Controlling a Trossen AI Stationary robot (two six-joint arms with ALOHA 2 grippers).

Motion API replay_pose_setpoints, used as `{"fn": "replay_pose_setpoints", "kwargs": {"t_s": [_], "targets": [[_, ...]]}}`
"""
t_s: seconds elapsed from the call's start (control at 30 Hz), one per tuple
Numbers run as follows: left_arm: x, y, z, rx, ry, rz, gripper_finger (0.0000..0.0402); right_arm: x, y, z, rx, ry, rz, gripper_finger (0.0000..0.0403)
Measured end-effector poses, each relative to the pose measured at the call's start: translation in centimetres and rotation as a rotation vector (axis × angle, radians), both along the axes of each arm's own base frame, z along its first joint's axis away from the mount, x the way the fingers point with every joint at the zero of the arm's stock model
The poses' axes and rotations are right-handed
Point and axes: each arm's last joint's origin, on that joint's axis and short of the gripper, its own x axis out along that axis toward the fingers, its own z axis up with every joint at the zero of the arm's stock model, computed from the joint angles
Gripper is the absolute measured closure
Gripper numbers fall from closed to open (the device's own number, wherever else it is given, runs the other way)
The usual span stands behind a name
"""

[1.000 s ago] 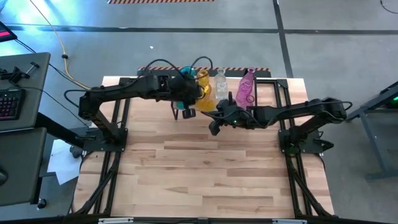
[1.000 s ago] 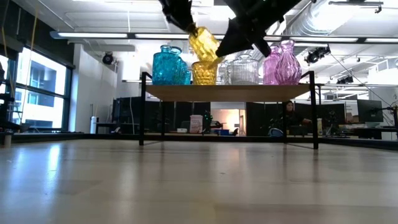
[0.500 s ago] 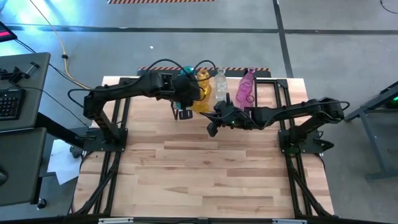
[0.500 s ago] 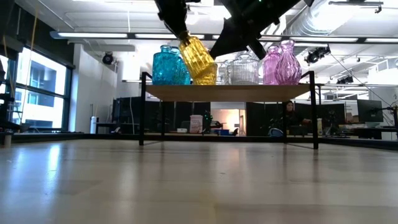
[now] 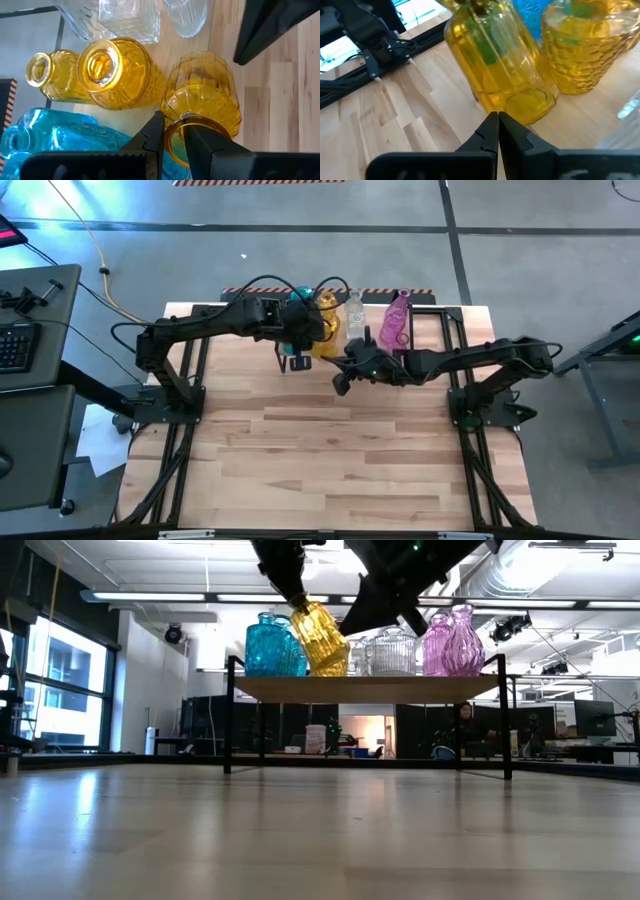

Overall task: Sort vases onto shelf
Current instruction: Put the yellow transparent vase on the shelf aligned with the other yellow vases

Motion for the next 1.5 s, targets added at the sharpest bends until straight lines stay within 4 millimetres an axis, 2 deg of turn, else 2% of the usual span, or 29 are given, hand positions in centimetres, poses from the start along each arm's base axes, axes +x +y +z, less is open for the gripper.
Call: {"fn": "replay_pose_setpoints", "kwargs": {"t_s": [0.33, 1.03, 1.37, 1.5], "targets": [[0.5, 0.4, -0.7, 0.002, 0.016, -0.001, 0.0358, 0.0, -1.1, 0.0, -0.003, 0.009, -0.003, 0.0403], [0.9, 0.4, -0.9, 0.008, 0.01, -0.007, 0.0355, 0.0, -1.3, -0.1, -0.013, 0.021, 0.015, 0.0403], [1.0, 0.5, 1.3, 0.025, -0.067, -0.004, 0.0337, 0.0, -1.3, -0.1, -0.012, 0.023, 0.017, 0.0403], [0.9, 0.4, 1.2, 0.016, -0.056, -0.006, 0.0336, 0.0, -1.3, -0.2, -0.009, 0.023, 0.023, 0.0403]]}}
